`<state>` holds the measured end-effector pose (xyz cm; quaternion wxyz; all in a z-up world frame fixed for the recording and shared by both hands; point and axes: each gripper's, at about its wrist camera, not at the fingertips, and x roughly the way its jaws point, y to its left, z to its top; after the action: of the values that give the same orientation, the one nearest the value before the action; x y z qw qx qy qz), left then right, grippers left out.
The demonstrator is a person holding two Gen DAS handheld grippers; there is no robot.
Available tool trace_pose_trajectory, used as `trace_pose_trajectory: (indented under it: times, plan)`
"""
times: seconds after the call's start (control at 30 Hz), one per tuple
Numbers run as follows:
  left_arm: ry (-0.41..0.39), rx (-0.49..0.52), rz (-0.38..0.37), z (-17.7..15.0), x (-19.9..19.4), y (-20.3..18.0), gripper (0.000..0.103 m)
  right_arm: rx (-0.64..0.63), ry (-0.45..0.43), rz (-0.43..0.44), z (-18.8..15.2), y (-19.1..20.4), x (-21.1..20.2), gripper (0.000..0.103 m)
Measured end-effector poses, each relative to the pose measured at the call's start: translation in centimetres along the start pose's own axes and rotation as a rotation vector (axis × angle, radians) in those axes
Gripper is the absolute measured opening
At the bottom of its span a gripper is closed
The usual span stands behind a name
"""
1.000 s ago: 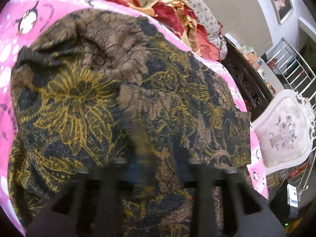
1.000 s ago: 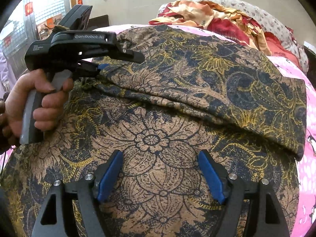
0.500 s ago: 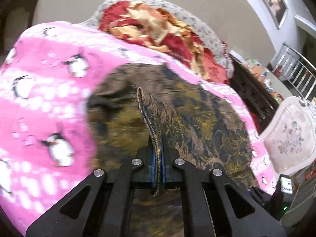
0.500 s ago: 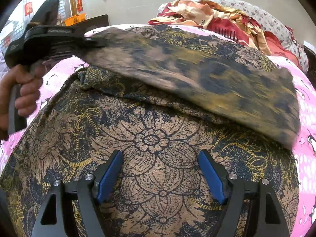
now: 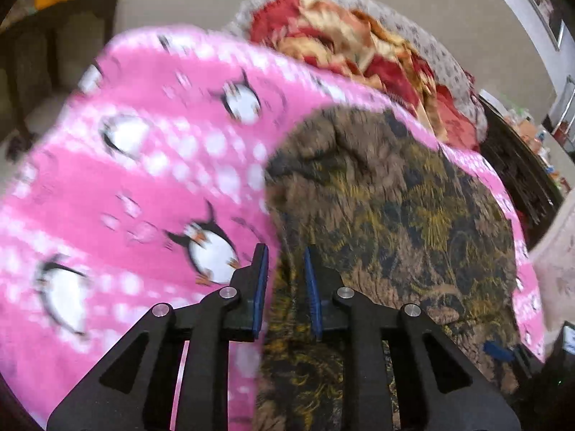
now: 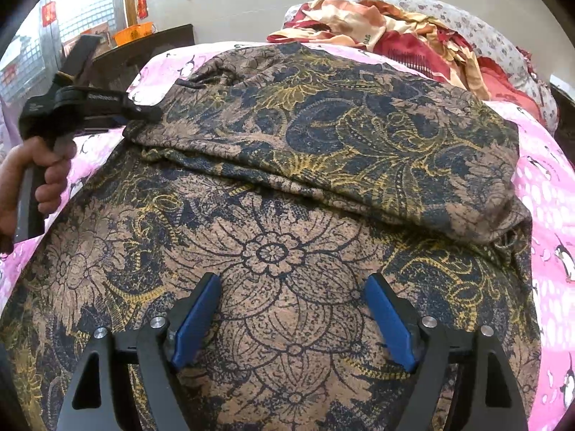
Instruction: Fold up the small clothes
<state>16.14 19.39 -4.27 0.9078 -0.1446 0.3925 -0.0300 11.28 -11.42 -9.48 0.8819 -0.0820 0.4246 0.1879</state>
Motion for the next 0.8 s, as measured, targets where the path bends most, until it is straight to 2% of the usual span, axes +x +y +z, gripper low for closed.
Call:
trace_pose_trajectory:
  times: [0.03, 0.07, 0.13, 0.23, 0.3, 0.33, 0.37, 0.4, 0.47, 0.5, 0.53, 0.57, 0.63, 0.7, 0.77, 0.8]
  plan:
    - [-0.033, 0.016, 0.013, 0.1, -0.8, -0.2, 0.026, 0.030, -0.018, 0.005, 0.0, -0.3, -0.9, 0.073]
    - [-0.067, 0.042, 0.019, 0.2, -1.5, -0.8, 0.038, 0.064, -0.044, 0.015, 0.1, -0.7, -1.7, 0.062]
    - [-0.116, 0.090, 0.018, 0.3, -1.9, -2.4, 0.049, 0.126, -0.119, 0.026, 1.1, -1.8, -3.4, 0.059]
    - [-0.092, 0.125, -0.005, 0.6, 0.1, -4.3, 0.050, 0.135, -0.198, -0.045, 4.1, -3.1, -4.5, 0.047]
    - [-0.024, 0.099, -0.021, 0.5, 2.4, -4.9, 0.049, 0.139, -0.207, -0.060, 6.2, -4.1, -4.3, 0.041]
    - [0.014, 0.081, -0.006, 0.1, 3.9, -4.9, 0.049, 0.158, -0.193, -0.077, 7.4, -5.3, -3.6, 0.040]
    - [0.035, 0.076, 0.006, -0.3, 4.6, -4.9, 0.049, 0.173, -0.157, -0.070, 8.0, -6.2, -2.8, 0.039]
    - [0.045, 0.075, 0.013, -0.7, 5.1, -4.7, 0.049, 0.180, -0.097, -0.083, 8.3, -7.4, -1.5, 0.034]
    - [0.014, 0.087, 0.003, -1.4, 5.0, -4.3, 0.051, 0.167, 0.078, -0.250, 6.9, -10.5, 1.8, 0.029]
    - [0.014, 0.086, -0.008, -1.4, 5.0, -4.3, 0.051, 0.181, 0.112, -0.260, 5.9, -11.7, 2.4, 0.022]
    - [0.017, 0.085, -0.013, -1.3, 5.0, -4.2, 0.051, 0.208, 0.040, -0.174, 4.6, -13.2, 1.8, 0.022]
    - [0.024, 0.084, -0.022, -1.2, 5.1, -4.0, 0.051, 0.219, 0.032, -0.147, 4.3, -13.6, 1.5, 0.020]
    - [0.033, 0.089, -0.013, -0.9, 4.7, -3.9, 0.051, 0.196, 0.056, -0.151, 4.8, -13.2, 1.2, 0.020]
    - [-0.003, 0.113, 0.009, -0.2, 3.6, -4.6, 0.051, 0.197, 0.048, -0.149, 5.9, -12.9, 0.4, 0.020]
    - [-0.053, 0.120, 0.012, 0.8, 3.0, -5.1, 0.051, 0.241, -0.052, -0.140, 7.7, -13.6, -1.3, 0.020]
    - [-0.052, 0.110, 0.011, 1.1, 3.3, -5.1, 0.051, 0.269, -0.092, -0.141, 8.5, -14.0, -1.8, 0.020]
